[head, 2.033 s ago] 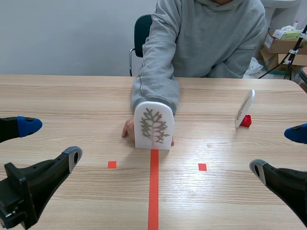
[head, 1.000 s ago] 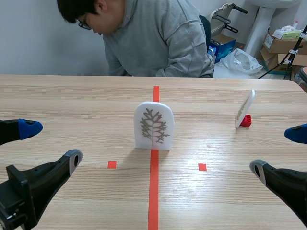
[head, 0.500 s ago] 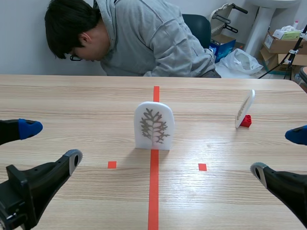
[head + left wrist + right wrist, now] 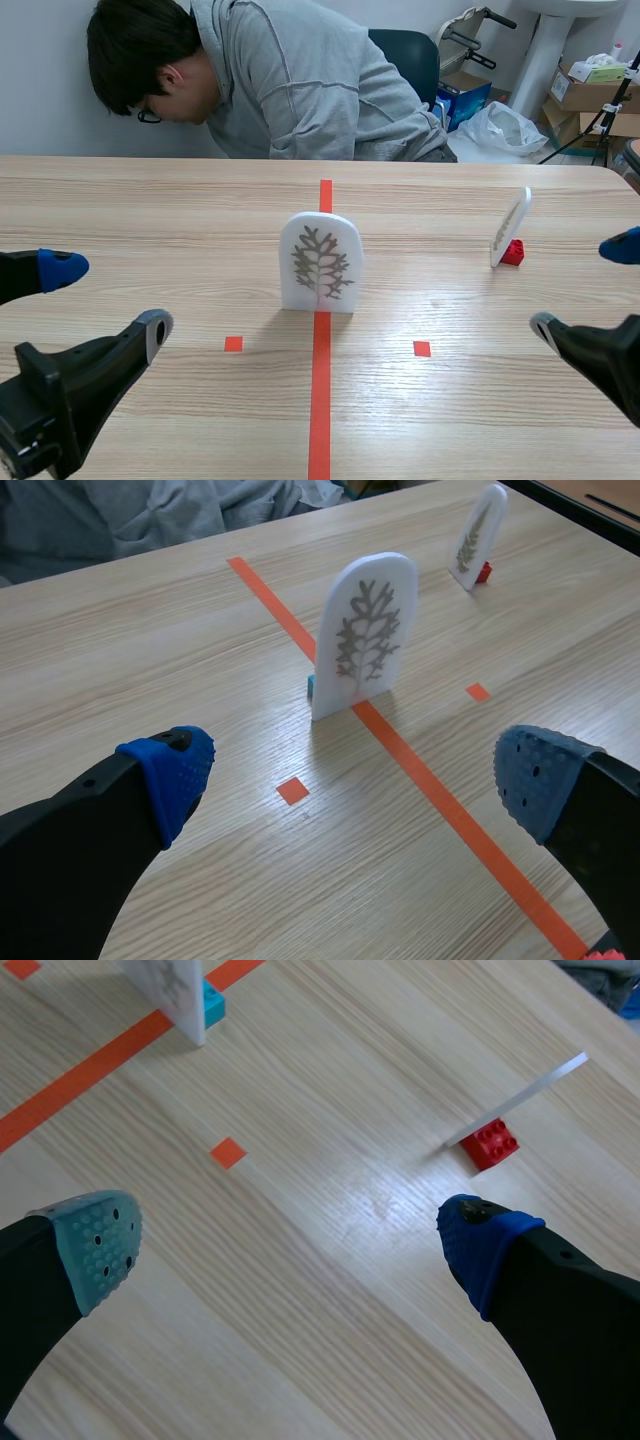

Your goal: Do the leaf sorting experiment

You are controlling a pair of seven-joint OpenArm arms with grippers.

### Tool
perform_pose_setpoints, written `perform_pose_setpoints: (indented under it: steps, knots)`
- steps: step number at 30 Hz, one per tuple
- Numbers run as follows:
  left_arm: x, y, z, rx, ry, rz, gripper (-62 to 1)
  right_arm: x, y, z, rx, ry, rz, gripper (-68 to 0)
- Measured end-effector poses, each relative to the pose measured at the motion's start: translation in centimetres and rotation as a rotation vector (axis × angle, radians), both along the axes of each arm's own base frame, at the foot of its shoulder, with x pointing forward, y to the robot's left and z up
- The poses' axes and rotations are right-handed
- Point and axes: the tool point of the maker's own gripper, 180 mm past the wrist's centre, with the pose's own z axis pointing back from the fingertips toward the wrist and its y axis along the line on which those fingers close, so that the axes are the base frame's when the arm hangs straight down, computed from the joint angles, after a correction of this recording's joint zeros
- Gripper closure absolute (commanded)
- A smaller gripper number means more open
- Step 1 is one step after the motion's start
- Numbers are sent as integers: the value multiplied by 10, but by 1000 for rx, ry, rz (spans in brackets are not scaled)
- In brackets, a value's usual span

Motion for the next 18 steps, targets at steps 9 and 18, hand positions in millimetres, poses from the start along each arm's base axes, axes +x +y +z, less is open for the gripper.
perform_pose_setpoints:
  steps: [9, 18]
  knots:
    - [0, 0, 0, -13, 0, 14, -602, 36, 38, -27, 8, 45, 161, -608]
    - [-1, 0, -5, 3, 24, 12, -602, 82, 79, -53, 13, 77, 258, -608]
